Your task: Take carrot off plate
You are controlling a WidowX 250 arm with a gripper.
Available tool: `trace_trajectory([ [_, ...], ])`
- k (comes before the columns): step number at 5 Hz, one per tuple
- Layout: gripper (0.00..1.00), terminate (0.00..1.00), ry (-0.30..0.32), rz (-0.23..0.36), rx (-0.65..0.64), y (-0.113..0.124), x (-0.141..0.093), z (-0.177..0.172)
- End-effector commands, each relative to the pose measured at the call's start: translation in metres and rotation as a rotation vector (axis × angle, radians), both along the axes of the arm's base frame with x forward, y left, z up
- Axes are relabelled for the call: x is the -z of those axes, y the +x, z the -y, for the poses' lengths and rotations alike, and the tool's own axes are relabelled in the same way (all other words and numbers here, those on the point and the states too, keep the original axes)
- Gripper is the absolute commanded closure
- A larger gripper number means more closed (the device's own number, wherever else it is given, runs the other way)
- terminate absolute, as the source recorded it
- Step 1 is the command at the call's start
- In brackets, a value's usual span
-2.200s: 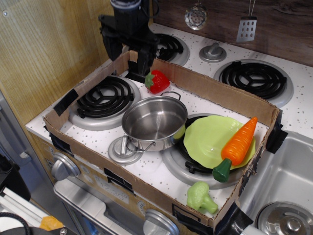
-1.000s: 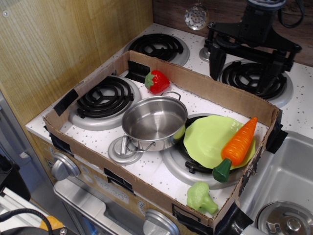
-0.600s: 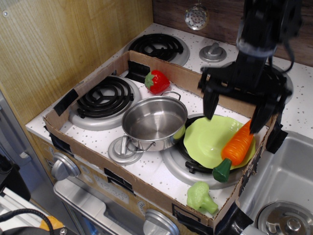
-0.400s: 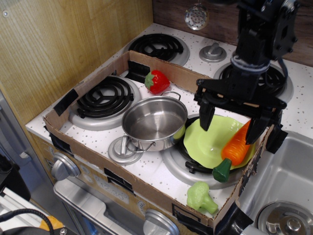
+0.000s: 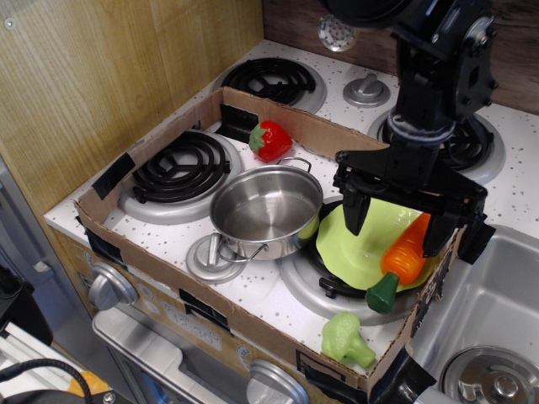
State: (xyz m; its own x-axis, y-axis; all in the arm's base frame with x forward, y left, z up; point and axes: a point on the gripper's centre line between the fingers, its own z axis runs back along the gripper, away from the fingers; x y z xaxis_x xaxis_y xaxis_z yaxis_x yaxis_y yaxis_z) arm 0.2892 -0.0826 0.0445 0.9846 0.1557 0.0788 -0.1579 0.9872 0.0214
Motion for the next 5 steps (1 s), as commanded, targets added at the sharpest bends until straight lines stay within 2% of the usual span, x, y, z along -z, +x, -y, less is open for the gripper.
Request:
trace_trajectory([
  [1, 0.0, 0.0, -0.009, 0.072, -0.009, 0.004, 0.007, 0.009],
  [2, 0.0, 0.0, -0.021, 0.089, -0.019, 0.002, 0.013, 0.012],
  [3, 1.0, 0.0, -0.029, 0.092, -0.033, 0.001, 0.014, 0.012],
  [4, 1.0, 0.0, -0.024, 0.076, -0.043, 0.002, 0.007, 0.012],
  [5, 1.0, 0.0, -0.03, 0.082, -0.11, 0.005, -0.015, 0.012],
])
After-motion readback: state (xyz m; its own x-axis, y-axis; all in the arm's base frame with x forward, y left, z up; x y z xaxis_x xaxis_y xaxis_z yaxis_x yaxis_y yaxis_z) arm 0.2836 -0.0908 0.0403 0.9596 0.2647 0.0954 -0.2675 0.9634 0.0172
